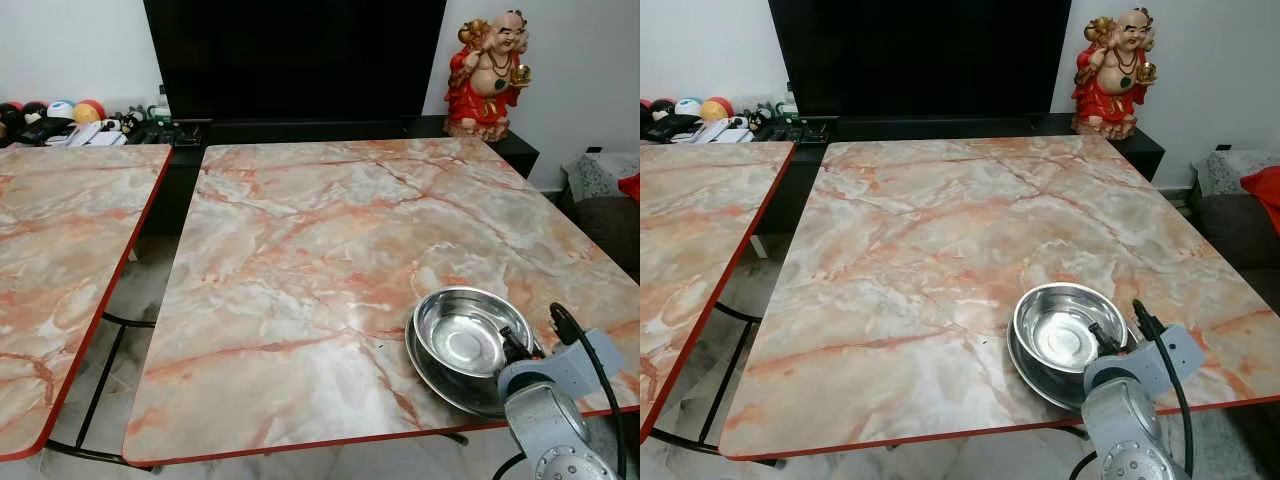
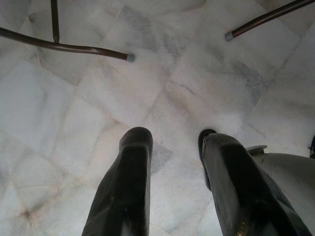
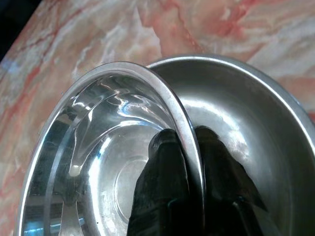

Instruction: Setting the table

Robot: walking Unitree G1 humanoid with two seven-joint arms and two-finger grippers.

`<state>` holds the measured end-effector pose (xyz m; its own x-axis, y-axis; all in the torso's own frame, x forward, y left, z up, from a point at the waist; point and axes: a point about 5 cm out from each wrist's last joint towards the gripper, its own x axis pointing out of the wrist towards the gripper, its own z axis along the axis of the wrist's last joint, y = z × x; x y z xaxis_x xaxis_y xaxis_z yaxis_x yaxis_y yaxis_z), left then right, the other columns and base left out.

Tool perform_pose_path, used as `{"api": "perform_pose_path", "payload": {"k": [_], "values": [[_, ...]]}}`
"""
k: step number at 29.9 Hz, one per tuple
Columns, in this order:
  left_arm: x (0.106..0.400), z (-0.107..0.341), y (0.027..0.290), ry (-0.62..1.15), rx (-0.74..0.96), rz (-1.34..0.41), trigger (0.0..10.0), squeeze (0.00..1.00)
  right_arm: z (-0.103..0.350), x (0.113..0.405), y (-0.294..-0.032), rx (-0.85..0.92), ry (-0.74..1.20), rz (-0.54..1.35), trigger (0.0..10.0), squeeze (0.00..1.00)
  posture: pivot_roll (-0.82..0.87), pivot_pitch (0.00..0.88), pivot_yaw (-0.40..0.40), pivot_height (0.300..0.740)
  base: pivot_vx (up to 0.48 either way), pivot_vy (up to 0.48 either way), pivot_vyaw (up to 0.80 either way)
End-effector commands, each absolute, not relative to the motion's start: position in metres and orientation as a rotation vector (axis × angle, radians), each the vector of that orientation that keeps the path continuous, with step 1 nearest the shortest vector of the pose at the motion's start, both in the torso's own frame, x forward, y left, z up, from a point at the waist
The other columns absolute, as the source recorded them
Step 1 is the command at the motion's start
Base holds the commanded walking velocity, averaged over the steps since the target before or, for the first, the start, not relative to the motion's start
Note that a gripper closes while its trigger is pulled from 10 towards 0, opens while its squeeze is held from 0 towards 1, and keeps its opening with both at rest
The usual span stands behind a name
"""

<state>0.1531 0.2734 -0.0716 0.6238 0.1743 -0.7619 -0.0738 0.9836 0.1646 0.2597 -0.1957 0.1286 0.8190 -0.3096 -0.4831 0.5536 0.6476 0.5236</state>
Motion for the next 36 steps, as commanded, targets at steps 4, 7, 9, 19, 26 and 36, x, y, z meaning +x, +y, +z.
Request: {"api": "perform_pose_path", "payload": {"k": [4,7,9,19,26,36], "values": [[0.148,-0.073,0.275,0.906,0.124,0.140,10.0,0.00,0.098,0.239,-0.182,0.722,0.498,-0.520,10.0,0.00,-0.03,0.064,-0.012,0.740,0.000,0.000,0.00],[0.148,-0.073,0.275,0.907,0.125,0.141,10.0,0.00,0.093,0.237,-0.183,0.721,0.510,-0.536,10.0,0.00,-0.03,0.063,-0.012,0.740,0.000,0.000,0.00],[0.148,-0.073,0.275,0.907,0.124,0.141,10.0,0.00,0.092,0.237,-0.183,0.723,0.513,-0.539,10.0,0.00,-0.03,0.064,-0.011,0.740,0.000,0.000,0.00],[0.149,-0.073,0.275,0.905,0.125,0.137,10.0,0.00,0.091,0.237,-0.185,0.718,0.513,-0.559,10.0,0.19,-0.03,0.065,-0.010,0.740,0.000,0.000,0.00],[0.149,-0.073,0.274,0.905,0.128,0.137,10.0,0.00,0.090,0.236,-0.190,0.711,0.511,-0.590,10.0,0.38,-0.03,0.065,-0.010,0.740,0.000,0.000,0.00],[0.149,-0.073,0.274,0.906,0.128,0.136,10.0,0.00,0.089,0.236,-0.187,0.708,0.521,-0.573,10.0,0.38,-0.03,0.065,-0.011,0.740,0.000,0.000,0.00]]}}
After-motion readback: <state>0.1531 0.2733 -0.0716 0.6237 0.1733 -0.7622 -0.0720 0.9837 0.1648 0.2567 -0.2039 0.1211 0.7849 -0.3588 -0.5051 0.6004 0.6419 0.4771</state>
